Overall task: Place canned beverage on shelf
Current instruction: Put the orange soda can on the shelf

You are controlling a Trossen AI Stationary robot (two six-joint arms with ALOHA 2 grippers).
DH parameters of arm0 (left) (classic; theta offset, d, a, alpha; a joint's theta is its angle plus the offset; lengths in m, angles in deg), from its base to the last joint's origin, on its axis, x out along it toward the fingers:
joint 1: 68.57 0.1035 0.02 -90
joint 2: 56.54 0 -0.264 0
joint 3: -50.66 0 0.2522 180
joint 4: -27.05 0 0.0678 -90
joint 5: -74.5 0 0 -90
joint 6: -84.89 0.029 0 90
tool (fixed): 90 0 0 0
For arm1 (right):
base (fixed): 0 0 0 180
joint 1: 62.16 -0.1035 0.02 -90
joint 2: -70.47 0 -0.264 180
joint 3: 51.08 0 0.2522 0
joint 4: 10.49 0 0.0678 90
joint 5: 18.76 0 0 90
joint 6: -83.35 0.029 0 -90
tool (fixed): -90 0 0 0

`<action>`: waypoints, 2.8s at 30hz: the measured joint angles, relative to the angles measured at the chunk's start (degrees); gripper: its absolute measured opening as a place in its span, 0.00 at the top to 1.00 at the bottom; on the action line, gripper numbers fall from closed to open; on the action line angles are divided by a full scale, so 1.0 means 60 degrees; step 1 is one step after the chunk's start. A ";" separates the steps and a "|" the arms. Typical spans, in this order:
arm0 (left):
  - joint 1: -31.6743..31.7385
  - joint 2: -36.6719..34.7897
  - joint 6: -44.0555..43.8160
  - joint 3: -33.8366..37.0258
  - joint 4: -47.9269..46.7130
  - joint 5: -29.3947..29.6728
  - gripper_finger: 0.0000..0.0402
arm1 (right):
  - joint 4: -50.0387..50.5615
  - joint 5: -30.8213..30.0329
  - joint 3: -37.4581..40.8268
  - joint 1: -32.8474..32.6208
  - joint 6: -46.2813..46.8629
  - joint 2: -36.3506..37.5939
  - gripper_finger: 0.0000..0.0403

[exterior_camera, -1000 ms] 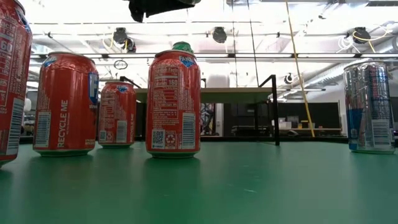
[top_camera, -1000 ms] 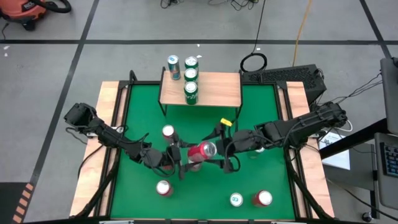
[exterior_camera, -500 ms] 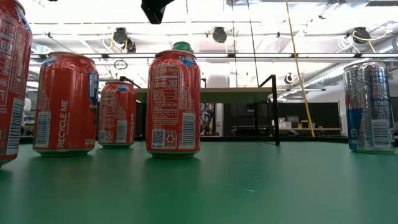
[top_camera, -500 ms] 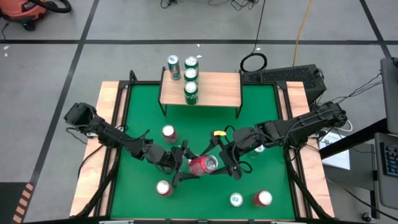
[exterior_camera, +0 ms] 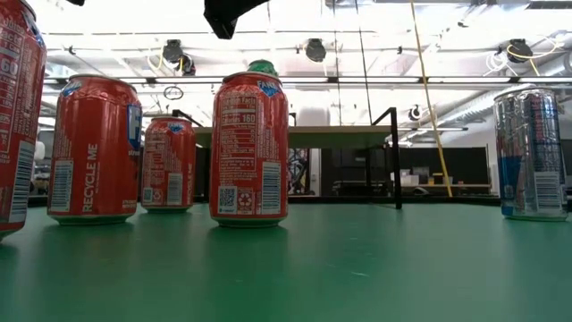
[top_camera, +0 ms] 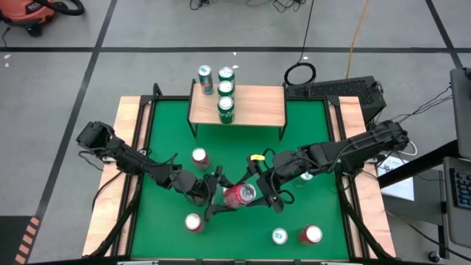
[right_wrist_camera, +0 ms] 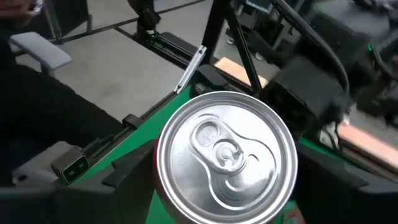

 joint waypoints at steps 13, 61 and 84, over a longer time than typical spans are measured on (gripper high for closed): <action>-0.0121 -0.0015 0.1746 -0.0016 0.0559 0.3293 0.02 | 0.0701 -0.2500 0.0026 -0.0037 0.3475 0.0092 0.28; -0.0081 -0.0007 0.3306 -0.0016 0.0218 0.7668 0.04 | -0.1058 -0.6705 0.0015 0.0036 0.4926 -0.0238 0.26; -0.0373 0.0007 0.2310 -0.0016 -0.0015 0.6146 0.26 | -0.0637 -0.5135 0.0011 -0.0053 0.4005 -0.0011 0.14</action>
